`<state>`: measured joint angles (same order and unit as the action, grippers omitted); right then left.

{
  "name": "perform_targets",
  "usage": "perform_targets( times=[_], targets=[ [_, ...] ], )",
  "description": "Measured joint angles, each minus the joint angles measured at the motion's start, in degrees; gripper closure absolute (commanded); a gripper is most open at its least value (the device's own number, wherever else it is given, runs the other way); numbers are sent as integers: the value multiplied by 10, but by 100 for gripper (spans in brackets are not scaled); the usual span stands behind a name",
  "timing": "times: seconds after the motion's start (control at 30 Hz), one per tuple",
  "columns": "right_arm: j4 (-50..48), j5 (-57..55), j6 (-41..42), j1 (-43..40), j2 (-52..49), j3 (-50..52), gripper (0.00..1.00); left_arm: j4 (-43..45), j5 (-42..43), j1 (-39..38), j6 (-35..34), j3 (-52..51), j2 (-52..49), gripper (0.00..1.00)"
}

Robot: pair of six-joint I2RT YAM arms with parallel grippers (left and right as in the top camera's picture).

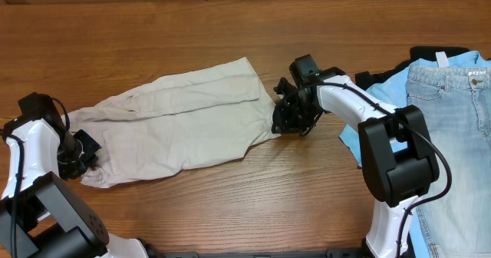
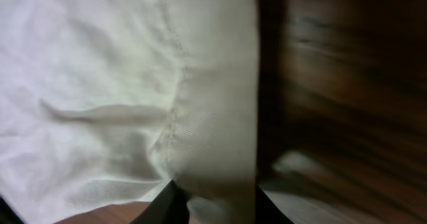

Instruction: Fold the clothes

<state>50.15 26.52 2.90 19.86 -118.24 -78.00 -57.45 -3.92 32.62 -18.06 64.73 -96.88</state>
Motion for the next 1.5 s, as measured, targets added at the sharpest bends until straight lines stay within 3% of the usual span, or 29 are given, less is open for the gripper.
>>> perform_targets(
  times=[0.47,0.63,0.97,1.0,1.07,1.27,1.5],
  targets=[
    [87,-14,-63,-3,0,1,60,0,0,0,0,0,0,85],
    [92,-23,-69,-3,0,1,73,0,0,0,0,0,0,84],
    [33,-21,-66,20,0,2,74,1,-2,0,0,0,0,84],
    [31,-21,-66,24,0,2,87,1,-2,0,0,0,0,84],
    [27,-29,-60,32,0,2,96,1,-2,0,0,0,0,84],
    [41,-64,-42,38,0,0,96,0,-2,0,0,0,0,84],
    [154,-119,-12,6,0,-30,96,-3,-2,0,0,0,0,85]
  ],
)
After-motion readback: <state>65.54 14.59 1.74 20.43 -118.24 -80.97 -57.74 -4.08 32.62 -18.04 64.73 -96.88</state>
